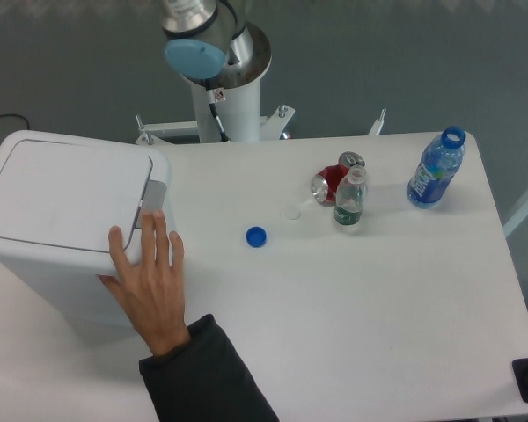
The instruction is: Close the trash can
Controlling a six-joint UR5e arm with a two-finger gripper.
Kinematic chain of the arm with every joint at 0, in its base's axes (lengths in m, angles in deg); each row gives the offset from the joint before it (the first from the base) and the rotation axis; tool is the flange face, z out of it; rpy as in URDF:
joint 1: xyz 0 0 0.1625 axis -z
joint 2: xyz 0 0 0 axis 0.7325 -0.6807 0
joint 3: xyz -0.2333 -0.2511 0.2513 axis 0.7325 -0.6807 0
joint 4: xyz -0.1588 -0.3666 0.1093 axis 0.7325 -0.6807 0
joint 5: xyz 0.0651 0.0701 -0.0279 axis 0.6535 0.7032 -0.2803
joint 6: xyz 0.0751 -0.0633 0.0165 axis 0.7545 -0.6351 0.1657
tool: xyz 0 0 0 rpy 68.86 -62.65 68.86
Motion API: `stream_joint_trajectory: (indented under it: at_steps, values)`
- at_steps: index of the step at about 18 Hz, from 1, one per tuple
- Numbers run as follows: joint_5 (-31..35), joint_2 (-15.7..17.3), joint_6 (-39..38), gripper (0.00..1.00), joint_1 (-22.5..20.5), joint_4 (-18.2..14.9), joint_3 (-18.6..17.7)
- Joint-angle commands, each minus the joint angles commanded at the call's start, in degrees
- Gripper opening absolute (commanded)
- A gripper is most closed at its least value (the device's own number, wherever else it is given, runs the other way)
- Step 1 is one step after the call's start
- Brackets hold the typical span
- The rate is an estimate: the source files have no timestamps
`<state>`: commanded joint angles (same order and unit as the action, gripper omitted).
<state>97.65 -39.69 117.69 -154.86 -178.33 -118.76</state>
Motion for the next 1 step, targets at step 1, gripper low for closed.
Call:
stream_joint_trajectory:
  at_steps: [1]
  values:
    - [0.0,-0.26,1.22,1.0,-1.85,0.0,0.09]
